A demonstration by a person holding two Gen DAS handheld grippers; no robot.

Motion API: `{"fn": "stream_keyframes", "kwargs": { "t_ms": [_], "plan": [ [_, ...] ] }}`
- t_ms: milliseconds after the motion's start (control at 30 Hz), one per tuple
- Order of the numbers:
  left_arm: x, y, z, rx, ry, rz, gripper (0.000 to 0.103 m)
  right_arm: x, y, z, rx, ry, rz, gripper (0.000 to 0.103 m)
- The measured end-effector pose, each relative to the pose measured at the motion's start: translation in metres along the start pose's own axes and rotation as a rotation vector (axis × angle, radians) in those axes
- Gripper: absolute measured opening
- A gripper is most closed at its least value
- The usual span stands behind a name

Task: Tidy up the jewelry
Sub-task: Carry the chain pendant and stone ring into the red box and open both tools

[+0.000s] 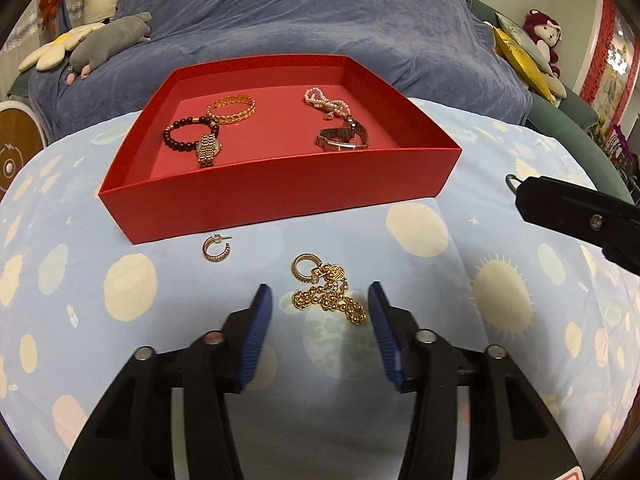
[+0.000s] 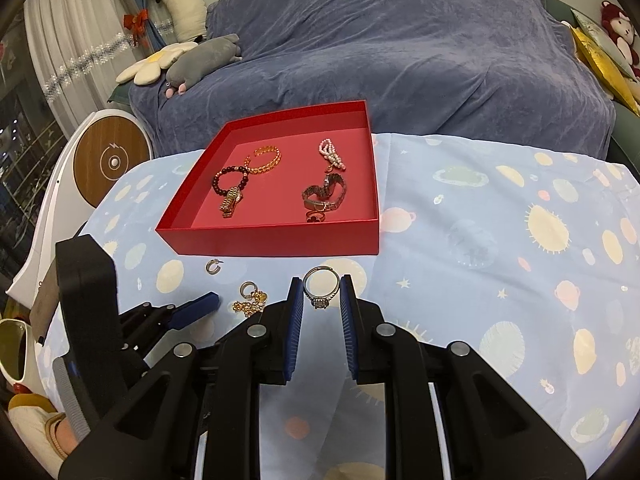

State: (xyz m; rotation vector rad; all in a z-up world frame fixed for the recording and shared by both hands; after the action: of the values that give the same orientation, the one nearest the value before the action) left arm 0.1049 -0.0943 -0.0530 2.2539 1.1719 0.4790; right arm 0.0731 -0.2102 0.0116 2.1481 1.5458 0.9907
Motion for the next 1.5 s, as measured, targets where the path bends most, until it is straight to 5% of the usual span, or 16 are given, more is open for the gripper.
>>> {"fn": "stream_keyframes", "kwargs": {
  "t_ms": [100,733,1033,1267,1500],
  "plan": [
    [-0.004,-0.002,0.000,-0.012,0.019,0.038,0.003,-0.001,0.001,0.001,0.005,0.001,0.000,0.018],
    [0.016,0.032,-0.064,-0.140,-0.085,-0.046,0.001,-0.002,0.009,-0.006,-0.013,0.024,0.023,0.018],
    [0.049,0.092,-0.110,-0.260,-0.094,-0.076,0.001,0.012,0.052,0.002,-0.030,0.076,0.019,0.018],
    [0.078,0.141,-0.075,-0.268,-0.061,-0.078,0.001,0.020,0.094,0.045,-0.013,0.085,0.047,0.018],
    [0.093,0.151,-0.019,-0.219,-0.051,-0.088,0.002,0.028,0.110,0.100,0.031,0.093,0.075,0.018]
  ]
}}
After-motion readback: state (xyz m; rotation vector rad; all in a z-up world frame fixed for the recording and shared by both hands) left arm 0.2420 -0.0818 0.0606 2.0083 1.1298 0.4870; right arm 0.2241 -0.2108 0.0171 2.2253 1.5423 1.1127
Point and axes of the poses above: each gripper's, at about its wrist camera, not at the fingertips, and z roughly the way its jaws point, x to its left, y to its top, the point moved 3 cm from there along z, roughly the way its jaws point, and after that the axes turned 14 degrees about z, right-handed, at the moved point
